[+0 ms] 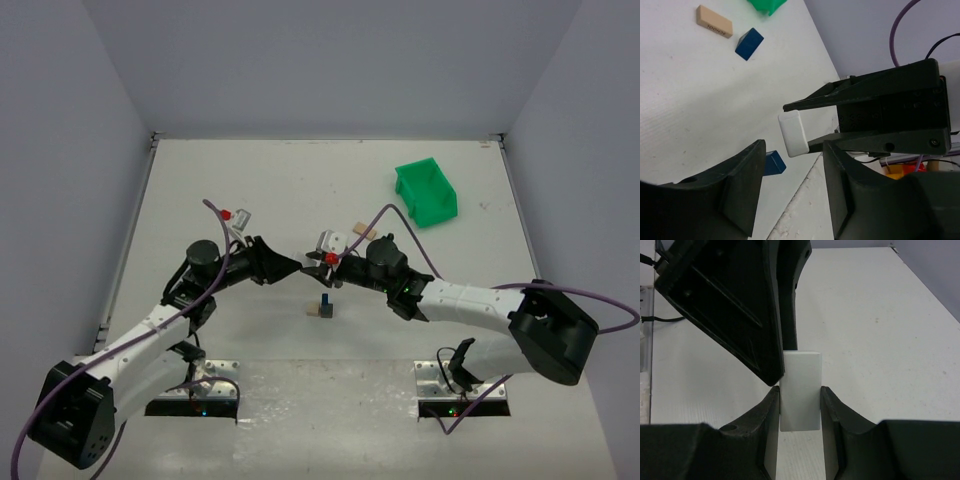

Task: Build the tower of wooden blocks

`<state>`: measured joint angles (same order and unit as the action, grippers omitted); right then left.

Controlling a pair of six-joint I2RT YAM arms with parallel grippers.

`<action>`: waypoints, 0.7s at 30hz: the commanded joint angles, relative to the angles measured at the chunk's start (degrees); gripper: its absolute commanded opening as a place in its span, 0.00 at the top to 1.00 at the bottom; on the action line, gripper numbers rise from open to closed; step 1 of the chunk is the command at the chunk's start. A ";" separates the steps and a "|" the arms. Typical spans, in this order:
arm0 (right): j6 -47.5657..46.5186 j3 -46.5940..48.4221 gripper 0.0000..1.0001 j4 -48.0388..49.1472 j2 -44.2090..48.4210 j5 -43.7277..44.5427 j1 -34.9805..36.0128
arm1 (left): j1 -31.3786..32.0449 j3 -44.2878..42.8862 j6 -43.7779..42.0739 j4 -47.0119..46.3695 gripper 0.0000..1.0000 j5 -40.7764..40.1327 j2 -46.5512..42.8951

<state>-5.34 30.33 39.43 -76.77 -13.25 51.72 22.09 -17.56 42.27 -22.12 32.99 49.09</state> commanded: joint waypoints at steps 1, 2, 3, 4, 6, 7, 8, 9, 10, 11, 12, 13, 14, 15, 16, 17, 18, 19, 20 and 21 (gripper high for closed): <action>0.09 -0.24 0.99 4.42 1.36 -1.75 -0.31 | 2.17 -2.56 -0.73 -3.66 0.63 -1.94 1.27; 0.07 -0.27 0.98 4.37 1.36 -1.64 -0.31 | 2.54 -2.56 -0.78 -3.63 0.66 -2.53 1.27; 0.04 -0.36 0.98 4.34 1.39 -1.58 -0.31 | 2.85 -2.63 -0.78 -3.54 0.67 -3.28 1.14; -0.01 -0.50 0.98 4.34 1.44 -1.53 -0.31 | 3.24 -2.72 -0.78 -3.39 0.70 -4.10 0.95; -0.20 -0.60 0.98 4.34 1.61 -1.52 -0.29 | 3.47 -2.97 -0.94 -2.89 0.70 -4.51 0.85; -0.26 -0.74 0.98 4.28 1.63 -1.52 -0.31 | 3.66 -3.18 -1.08 -2.48 0.69 -4.75 0.65; -0.32 -0.87 0.98 4.25 1.70 -1.48 -0.27 | 3.75 -3.30 -1.17 -2.05 0.68 -5.06 0.45; -0.39 -0.99 0.98 4.23 1.80 -1.43 -0.24 | 3.75 -3.39 -1.24 -1.61 0.66 -5.37 0.27; -0.48 -1.08 0.98 4.13 1.82 -1.46 -0.31 | 3.75 -3.55 -1.33 -1.16 0.65 -5.80 0.07; -0.60 -1.20 0.98 3.97 1.90 -1.62 -0.31 | 3.75 -3.67 -1.41 -0.65 0.65 -6.55 -0.20; -0.72 -1.32 0.98 3.82 1.97 -1.78 -0.31 | 3.75 -3.79 -1.48 -0.14 0.65 -7.30 -0.48; -0.72 -1.24 0.98 3.64 2.15 -1.95 -0.31 | 3.75 -3.88 -1.66 0.23 0.65 -7.75 -0.58; -0.81 -1.28 0.98 3.37 2.15 -2.00 -0.31 | 3.75 -3.97 -1.66 0.41 0.66 -7.94 -0.62; -0.90 -1.32 0.98 3.11 2.15 -2.05 -0.31 | 3.75 -4.06 -1.66 0.58 0.67 -8.11 -0.66; -0.90 -1.32 0.98 3.11 2.16 -2.04 -0.31 | 3.75 -4.06 -1.66 0.60 0.67 -7.95 -0.58; -0.99 -1.37 0.98 3.11 2.25 -1.91 -0.31 | 3.80 -4.20 -1.66 0.92 0.70 -8.18 -0.44; -1.07 -1.40 0.98 3.11 2.33 -1.79 -0.31 | 3.84 -4.32 -1.68 1.20 0.74 -8.36 -0.30; -1.08 -1.35 0.98 3.11 2.33 -1.78 -0.31 | 3.84 -4.32 -1.79 1.20 0.76 -8.19 -0.12; -1.13 -1.37 0.98 3.11 2.38 -1.73 -0.31 | 3.89 -4.37 -1.84 1.10 0.79 -7.96 0.00; -1.16 -1.37 0.98 3.11 2.38 -1.49 -0.31 | 4.10 -4.48 -1.94 0.99 0.82 -7.72 0.18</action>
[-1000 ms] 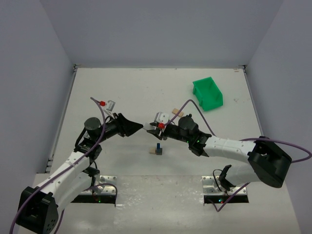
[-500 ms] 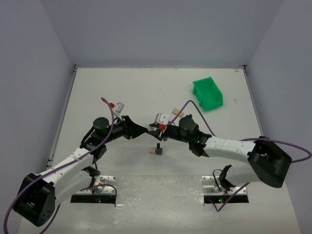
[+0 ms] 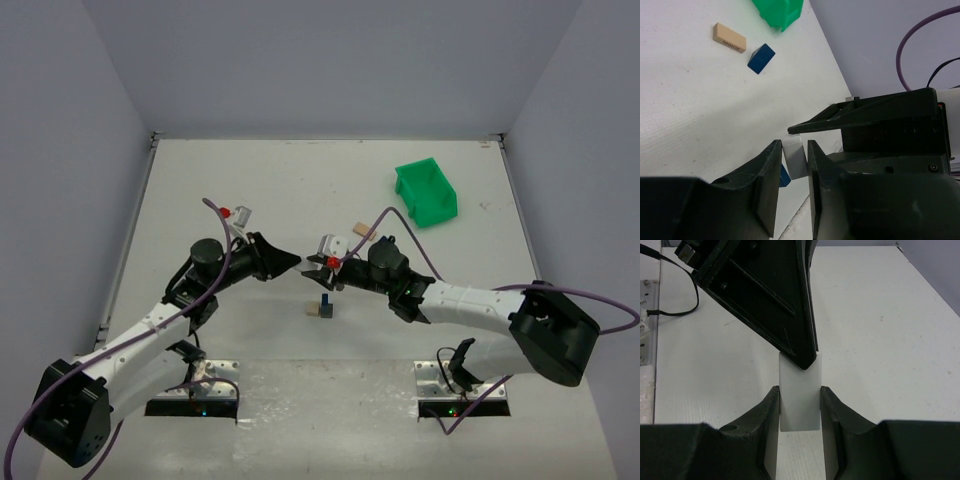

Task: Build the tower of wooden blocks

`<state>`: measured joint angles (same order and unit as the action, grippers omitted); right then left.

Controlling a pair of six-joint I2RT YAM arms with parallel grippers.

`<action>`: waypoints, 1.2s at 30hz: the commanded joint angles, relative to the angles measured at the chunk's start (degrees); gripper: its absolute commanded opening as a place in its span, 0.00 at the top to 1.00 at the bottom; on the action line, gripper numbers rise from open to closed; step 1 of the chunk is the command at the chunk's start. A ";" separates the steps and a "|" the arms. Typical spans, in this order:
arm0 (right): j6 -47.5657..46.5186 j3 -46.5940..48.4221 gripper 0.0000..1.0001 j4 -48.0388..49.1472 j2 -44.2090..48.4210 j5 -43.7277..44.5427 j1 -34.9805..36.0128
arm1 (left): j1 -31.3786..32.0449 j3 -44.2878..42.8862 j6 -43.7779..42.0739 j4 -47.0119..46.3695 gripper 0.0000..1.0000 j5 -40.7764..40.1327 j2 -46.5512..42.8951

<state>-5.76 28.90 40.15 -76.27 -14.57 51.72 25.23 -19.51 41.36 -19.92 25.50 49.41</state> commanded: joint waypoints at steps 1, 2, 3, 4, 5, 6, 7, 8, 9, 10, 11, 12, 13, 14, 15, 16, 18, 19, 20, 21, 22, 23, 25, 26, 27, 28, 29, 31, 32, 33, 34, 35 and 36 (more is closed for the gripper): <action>-0.74 0.13 0.98 2.39 1.83 0.16 -0.31 | 1.28 -2.65 -1.23 -1.25 0.87 -0.02 0.08; -0.74 0.31 0.98 2.39 1.78 0.30 -0.31 | 1.87 -2.74 -1.50 -1.21 0.91 -0.07 0.12; -0.74 0.47 0.98 2.39 1.73 0.47 -0.31 | 2.42 -2.84 -1.77 -1.15 0.94 -0.14 0.17; -0.74 0.57 0.98 2.39 1.68 0.77 -0.31 | 2.77 -2.99 -2.02 -1.00 0.97 -0.34 0.22; -0.74 0.67 0.97 2.35 1.62 1.05 -0.31 | 3.08 -3.15 -2.23 -0.73 1.00 -0.53 0.25; -0.71 0.76 0.96 2.33 1.57 1.41 -0.31 | 3.48 -3.32 -2.54 -0.13 1.00 -0.83 0.22; -0.58 0.83 0.92 2.39 1.53 1.87 -0.31 | 3.97 -3.47 -2.96 0.50 1.00 -1.31 0.09; -0.37 0.88 0.87 2.39 1.42 2.24 -0.31 | 4.29 -3.57 -3.23 0.77 1.00 -1.73 -0.12; -0.21 0.95 0.76 2.39 1.44 2.68 -0.31 | 4.82 -3.75 -3.74 1.52 1.00 -2.77 -0.52; -0.13 0.99 0.62 2.24 1.55 3.11 -0.31 | 5.35 -4.02 -4.20 2.59 1.00 -4.14 -1.02; -0.02 1.09 0.48 1.54 1.73 3.42 -0.31 | 5.76 -4.83 -4.54 4.09 1.00 -5.73 -1.47; 0.17 1.25 0.25 0.43 2.15 3.65 -0.31 | 6.28 -6.06 -4.97 7.09 1.00 -8.46 -1.96; 0.31 1.34 0.02 -0.85 2.91 3.85 -0.31 | 7.02 -7.06 -5.53 11.07 1.00 -12.07 -2.49; 0.54 1.57 0.01 -2.63 3.66 4.08 -0.31 | 7.71 -8.27 -6.28 14.19 1.00 -14.90 -2.78; 1.02 1.40 0.01 -4.27 4.65 4.31 -0.31 | 8.26 -9.28 -6.63 16.87 1.00 -17.03 -3.07; 1.48 1.07 0.01 -5.63 5.67 4.58 -0.31 | 8.72 -10.11 -6.85 18.97 1.00 -18.76 -3.29; 2.87 -0.94 0.01 -7.38 8.64 7.09 -0.31 | 9.31 -11.52 -7.18 23.51 1.00 -20.80 -3.61; 3.18 -2.20 0.01 -7.62 9.55 7.35 -0.31 | 9.37 -11.71 -7.24 25.03 1.00 -21.52 -3.55; 3.38 -3.10 0.01 -8.05 11.30 7.98 -0.27 | 9.48 -12.15 -7.30 26.65 1.00 -22.30 -3.37; 3.51 -3.92 0.01 -8.70 13.60 8.98 -0.24 | 9.59 -12.75 -7.39 28.19 1.00 -23.02 -3.04; 3.65 -5.04 0.01 -9.62 15.98 10.30 -0.31 | 9.66 -13.34 -7.52 29.46 1.00 -23.55 -2.58; 3.89 -6.74 0.01 -9.97 17.49 11.46 -0.31 | 10.21 -13.60 -7.76 29.82 1.00 -23.49 -2.33; 4.75 -8.47 0.01 -10.42 22.24 18.06 -0.31 | 11.27 -14.24 -7.79 30.67 1.00 -24.34 -1.08; 5.09 -9.43 0.01 -10.62 24.11 22.21 -0.31 | 12.23 -14.65 -7.78 31.25 1.00 -25.39 -0.28; 5.41 -10.03 0.01 -10.62 25.41 25.76 -0.31 | 13.97 -15.26 -7.70 31.99 1.00 -27.42 0.50; 5.41 -11.07 0.01 -10.63 26.53 29.42 -0.31 | 14.96 -16.46 -7.70 33.01 1.00 -28.98 1.22; 5.41 -11.49 0.01 -10.71 28.17 35.65 -0.31 | 16.92 -16.96 -7.62 34.40 1.00 -31.36 2.78; 6.95 -12.19 0.01 -10.71 29.24 41.39 -0.39 | 18.69 -17.93 -7.18 34.95 1.00 -32.96 4.10; 7.40 -12.61 0.01 -10.71 29.42 43.68 -0.48 | 19.45 -18.51 -6.43 34.87 1.00 -33.47 5.02; 7.59 -12.64 0.01 -10.63 29.59 45.97 -0.57 | 20.24 -18.80 -5.73 34.86 1.00 -34.24 5.58; 7.92 -12.72 0.01 -10.78 29.68 49.33 -0.81 | 22.25 -19.20 -4.58 35.26 1.00 -38.13 6.55; 8.15 -12.87 0.01 -10.80 29.64 50.98 -0.98 | 23.90 -19.54 -3.62 35.89 1.00 -40.30 7.54; 8.38 -13.04 0.01 -10.80 29.60 52.25 -1.13 | 25.74 -19.94 -2.67 36.63 1.00 -42.17 8.62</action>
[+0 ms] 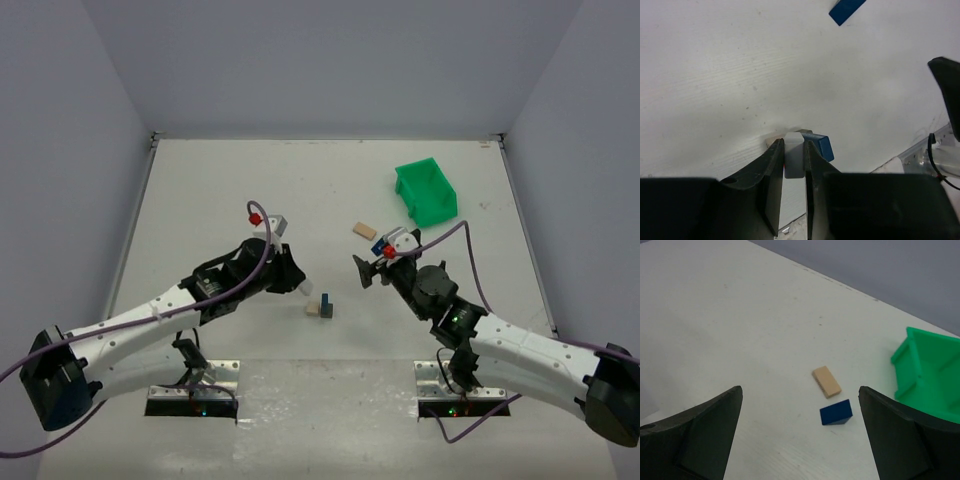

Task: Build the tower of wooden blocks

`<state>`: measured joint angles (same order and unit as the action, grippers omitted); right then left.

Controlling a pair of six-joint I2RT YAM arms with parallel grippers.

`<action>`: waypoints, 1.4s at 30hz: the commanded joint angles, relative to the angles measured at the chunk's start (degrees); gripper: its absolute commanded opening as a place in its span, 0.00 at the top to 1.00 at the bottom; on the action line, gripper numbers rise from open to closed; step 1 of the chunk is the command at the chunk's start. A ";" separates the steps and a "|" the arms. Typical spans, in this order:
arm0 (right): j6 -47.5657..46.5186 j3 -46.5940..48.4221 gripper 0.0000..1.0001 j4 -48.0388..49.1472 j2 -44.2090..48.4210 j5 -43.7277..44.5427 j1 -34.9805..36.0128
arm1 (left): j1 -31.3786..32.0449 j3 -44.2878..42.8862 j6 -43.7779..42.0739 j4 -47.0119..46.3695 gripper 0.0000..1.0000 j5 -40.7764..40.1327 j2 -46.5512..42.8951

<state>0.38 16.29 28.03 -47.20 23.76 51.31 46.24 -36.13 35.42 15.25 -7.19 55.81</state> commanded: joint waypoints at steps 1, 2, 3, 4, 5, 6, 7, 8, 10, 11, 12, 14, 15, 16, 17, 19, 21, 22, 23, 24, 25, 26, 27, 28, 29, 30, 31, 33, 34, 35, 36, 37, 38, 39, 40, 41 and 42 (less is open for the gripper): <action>2.48 -0.62 0.01 1.33 0.53 14.78 -0.84 | 7.10 -3.86 4.24 2.36 1.00 -11.18 3.50; 2.61 -0.73 0.01 1.33 0.53 15.04 -1.12 | 8.24 -4.34 5.05 3.16 1.00 -12.36 4.57; 2.72 -0.84 0.01 1.33 0.52 15.27 -1.42 | 9.12 -4.82 5.91 3.97 1.00 -13.40 5.64; 2.87 -0.99 0.01 1.33 0.45 15.85 -1.64 | 9.63 -5.32 7.22 4.91 1.00 -14.21 6.87; 2.95 -1.07 0.01 1.33 0.44 16.03 -2.10 | 10.70 -5.43 8.63 5.26 1.00 -15.96 7.39; 2.96 -1.16 0.01 1.33 0.37 16.27 -2.18 | 11.33 -5.44 9.60 5.68 1.00 -16.86 7.98; 3.12 -1.25 0.01 1.33 0.43 16.48 -2.49 | 11.77 -5.76 10.18 6.27 1.00 -17.53 8.60; 3.31 -1.34 0.01 1.33 0.53 16.67 -2.87 | 12.20 -6.13 10.71 6.88 1.00 -18.19 9.21; 3.56 -1.51 0.01 1.33 0.61 16.84 -3.22 | 12.79 -7.25 13.04 8.81 1.00 -20.14 9.66; 3.63 -1.69 0.01 1.33 0.79 16.90 -3.29 | 13.16 -7.62 13.76 9.92 1.00 -21.29 9.62; 3.75 -1.81 0.01 1.33 0.90 17.04 -3.39 | 13.52 -7.83 14.33 10.43 1.00 -22.17 9.59; 3.97 -1.92 0.01 1.33 0.97 17.37 -3.63 | 14.14 -7.94 15.10 10.24 1.00 -23.33 9.67; 3.98 -1.96 0.01 1.33 0.97 17.39 -3.69 | 14.38 -8.12 15.40 10.20 1.00 -23.86 10.07; 4.10 -1.96 0.01 1.33 0.97 17.43 -3.73 | 14.70 -8.40 15.64 10.12 1.00 -24.30 10.75; 4.18 -1.96 0.01 1.33 0.96 17.49 -3.77 | 15.03 -8.72 15.82 10.06 1.00 -24.69 11.37; 4.11 -1.96 0.01 1.33 0.88 17.74 -3.85 | 15.76 -9.60 15.82 10.07 1.00 -25.27 12.37; 4.10 -2.01 0.01 1.33 0.97 17.95 -3.85 | 16.38 -10.23 15.95 10.24 1.00 -25.77 13.80; 4.13 -2.07 0.01 1.33 1.06 17.99 -3.85 | 16.56 -10.39 16.13 10.37 1.00 -25.82 14.36; 4.19 -2.15 0.01 1.33 1.07 18.00 -3.85 | 16.69 -10.44 16.28 10.50 1.00 -25.94 14.68; 4.20 -2.23 0.01 1.33 1.16 18.08 -3.86 | 16.71 -10.37 16.46 10.50 1.00 -25.95 14.72; 4.27 -2.30 0.01 1.33 1.30 18.16 -3.93 | 16.85 -10.44 16.67 10.42 1.00 -26.02 15.07; 4.28 -2.39 0.01 1.33 1.39 18.24 -3.94 | 17.02 -10.45 16.77 10.49 1.00 -26.18 15.19; 4.28 -2.40 0.01 1.33 1.55 18.25 -3.94 | 17.11 -10.45 16.79 10.57 1.00 -26.21 15.28; 4.23 -2.45 0.01 1.33 1.63 18.25 -3.94 | 17.23 -10.60 16.84 10.64 1.00 -26.30 15.49; 4.19 -2.51 0.01 1.33 1.71 18.25 -3.96 | 17.33 -10.77 16.87 10.72 1.00 -26.44 15.80; 4.19 -2.56 0.01 1.33 1.82 18.25 -4.01 | 17.38 -10.94 16.88 10.82 1.00 -26.60 16.23; 4.26 -2.58 0.01 1.33 1.91 18.25 -4.02 | 17.46 -11.11 16.81 10.79 1.00 -26.71 16.54; 4.13 -2.67 0.01 1.33 1.94 18.49 -4.02 | 17.69 -11.63 16.76 10.85 1.00 -26.80 17.56; 4.10 -2.67 0.01 1.33 1.94 18.56 -4.07 | 17.79 -11.97 16.70 11.02 1.00 -26.99 18.25; 4.10 -2.67 0.01 1.33 1.94 18.63 -4.11 | 17.84 -12.25 16.70 11.20 1.00 -27.20 18.72; 4.08 -2.67 0.01 1.33 1.98 18.71 -4.11 | 17.88 -12.45 16.70 11.25 1.00 -27.28 18.90; 4.02 -2.69 0.01 1.33 2.13 18.78 -4.09 | 18.03 -12.67 16.70 11.38 1.00 -27.39 19.51; 4.02 -2.75 0.01 1.33 2.20 18.78 -4.05 | 18.12 -12.84 16.70 11.42 1.00 -27.57 19.84; 4.00 -2.76 0.01 1.33 2.22 18.79 -4.12 | 18.23 -13.23 16.73 11.64 1.00 -27.78 20.12; 3.96 -2.81 0.01 1.33 2.32 18.84 -4.17 | 18.43 -13.47 16.88 11.97 1.00 -28.12 20.46; 3.93 -2.84 0.01 1.33 2.37 18.87 -4.20 | 18.61 -13.61 16.96 12.28 1.00 -28.43 20.69; 3.93 -2.84 0.01 1.33 2.42 18.87 -4.20 | 18.76 -13.71 17.06 12.60 1.00 -28.70 20.79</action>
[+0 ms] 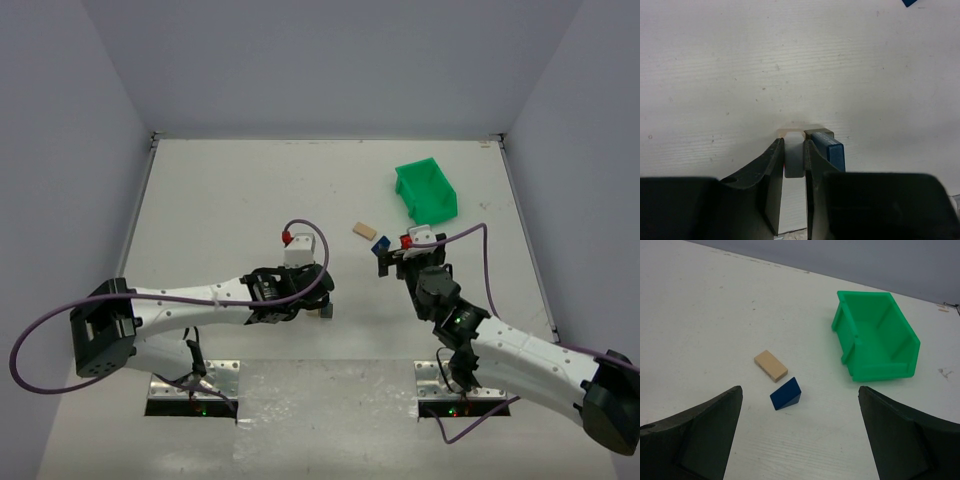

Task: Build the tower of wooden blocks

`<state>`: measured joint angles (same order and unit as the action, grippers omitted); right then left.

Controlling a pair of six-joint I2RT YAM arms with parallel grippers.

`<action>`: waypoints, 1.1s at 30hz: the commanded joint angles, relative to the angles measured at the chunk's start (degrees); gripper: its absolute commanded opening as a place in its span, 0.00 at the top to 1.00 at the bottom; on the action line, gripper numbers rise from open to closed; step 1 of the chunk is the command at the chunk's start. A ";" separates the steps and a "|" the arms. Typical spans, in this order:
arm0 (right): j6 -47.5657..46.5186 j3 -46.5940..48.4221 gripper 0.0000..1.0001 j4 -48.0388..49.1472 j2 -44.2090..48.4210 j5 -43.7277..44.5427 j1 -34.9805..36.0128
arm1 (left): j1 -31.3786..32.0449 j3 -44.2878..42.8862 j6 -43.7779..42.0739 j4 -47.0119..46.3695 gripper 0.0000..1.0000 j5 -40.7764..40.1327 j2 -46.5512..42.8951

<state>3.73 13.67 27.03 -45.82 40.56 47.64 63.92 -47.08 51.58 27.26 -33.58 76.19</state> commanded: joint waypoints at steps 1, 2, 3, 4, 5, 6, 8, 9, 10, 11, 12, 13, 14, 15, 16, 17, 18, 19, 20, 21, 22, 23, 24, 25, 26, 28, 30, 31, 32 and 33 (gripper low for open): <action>0.58 -0.22 0.01 2.33 1.15 2.07 -0.53 | 1.19 -2.98 1.12 0.98 1.00 -2.58 0.52; 0.55 -0.22 0.01 2.33 1.17 2.10 -0.56 | 1.24 -3.05 1.12 1.03 1.00 -2.73 0.60; 0.50 -0.22 0.01 2.33 1.17 2.14 -0.60 | 1.28 -3.09 1.08 1.04 1.00 -2.85 0.68; 0.49 -0.27 0.01 2.33 1.17 2.20 -0.61 | 1.34 -3.15 1.02 1.04 1.00 -2.89 0.75; 0.46 -0.31 0.01 2.30 1.17 2.24 -0.61 | 1.41 -3.22 0.98 1.07 1.00 -2.92 0.88; 0.40 -0.31 0.01 2.26 1.17 2.27 -0.61 | 1.47 -3.33 0.93 1.15 1.00 -2.95 1.08; 0.40 -0.38 0.01 2.32 1.30 2.46 -0.68 | 1.54 -3.72 0.74 1.41 1.00 -2.89 1.54; 0.40 -0.40 0.01 2.33 1.41 2.54 -0.70 | 1.56 -3.84 0.62 1.54 1.00 -2.89 1.74; 0.40 -0.40 0.01 2.33 1.52 2.59 -0.70 | 1.56 -3.90 0.45 1.65 1.00 -2.89 1.85; 0.40 -0.49 0.01 2.33 1.52 2.51 -0.70 | 1.56 -3.90 0.28 1.65 1.00 -2.80 1.85; 0.34 -0.49 0.01 2.33 1.52 2.51 -0.70 | 1.50 -3.96 0.22 1.59 1.00 -2.80 1.91; 0.32 -0.49 0.01 2.33 1.52 2.50 -0.70 | 1.52 -3.98 0.09 1.52 1.00 -2.75 1.94; 0.27 -0.49 0.01 2.33 1.52 2.55 -0.75 | 1.61 -4.13 -0.13 1.48 1.00 -2.67 2.13; 0.23 -0.49 0.01 2.33 1.52 2.59 -0.79 | 1.65 -4.27 -0.28 1.48 1.00 -2.60 2.43; 0.23 -0.49 0.01 2.33 1.52 2.59 -0.79 | 1.65 -4.33 -0.33 1.48 1.00 -2.55 2.69; 0.23 -0.49 0.01 2.33 1.52 2.52 -0.72 | 1.58 -4.47 -0.34 1.55 1.00 -2.47 2.94; 0.23 -0.49 0.01 2.33 1.52 2.39 -0.76 | 1.62 -4.45 -0.34 1.68 1.00 -2.45 3.17; 0.23 -0.49 0.01 2.33 1.52 2.28 -0.79 | 1.65 -4.48 -0.28 1.79 1.00 -2.51 3.31; 0.23 -0.49 0.01 2.33 1.52 2.19 -0.82 | 1.65 -4.48 -0.19 1.86 1.00 -2.51 3.32; 0.23 -0.49 0.01 2.33 1.52 2.10 -0.86 | 1.65 -4.44 -0.11 1.90 1.00 -2.47 3.27; 0.23 -0.52 0.01 2.33 1.52 2.10 -0.88 | 1.61 -4.39 -0.01 1.92 1.00 -2.55 3.23; 0.23 -0.57 0.01 2.33 1.52 2.15 -0.88 | 1.57 -4.34 0.09 1.92 1.00 -2.69 3.18; 0.23 -0.58 0.01 2.33 1.52 2.20 -0.88 | 1.56 -4.29 0.05 1.92 1.00 -2.76 3.22; 0.23 -0.58 0.01 2.33 1.52 2.24 -0.88 | 1.58 -4.25 0.04 1.92 1.00 -2.78 3.26; 0.23 -0.58 0.01 2.33 1.52 2.24 -0.86 | 1.65 -4.25 0.10 1.92 1.00 -2.73 3.27; 0.23 -0.58 0.01 2.39 1.52 2.31 -0.79 | 1.65 -4.25 0.10 1.92 1.00 -2.80 3.35; 0.23 -0.58 0.01 2.33 1.46 2.24 -0.97 | 1.58 -4.19 0.10 1.83 1.00 -2.83 3.38; 0.23 -0.58 0.01 2.33 1.44 2.30 -0.97 | 1.62 -4.22 0.04 1.77 1.00 -2.87 3.50; 0.17 -0.52 0.01 2.33 1.38 2.33 -0.97 | 1.59 -4.25 0.07 1.80 1.00 -2.89 3.63; 0.14 -0.49 0.01 2.33 1.39 2.28 -1.01 | 1.60 -4.25 0.10 1.83 1.00 -2.84 3.74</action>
<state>3.70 13.06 26.89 -45.01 41.58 46.98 64.90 -49.47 51.52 29.82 -35.10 79.66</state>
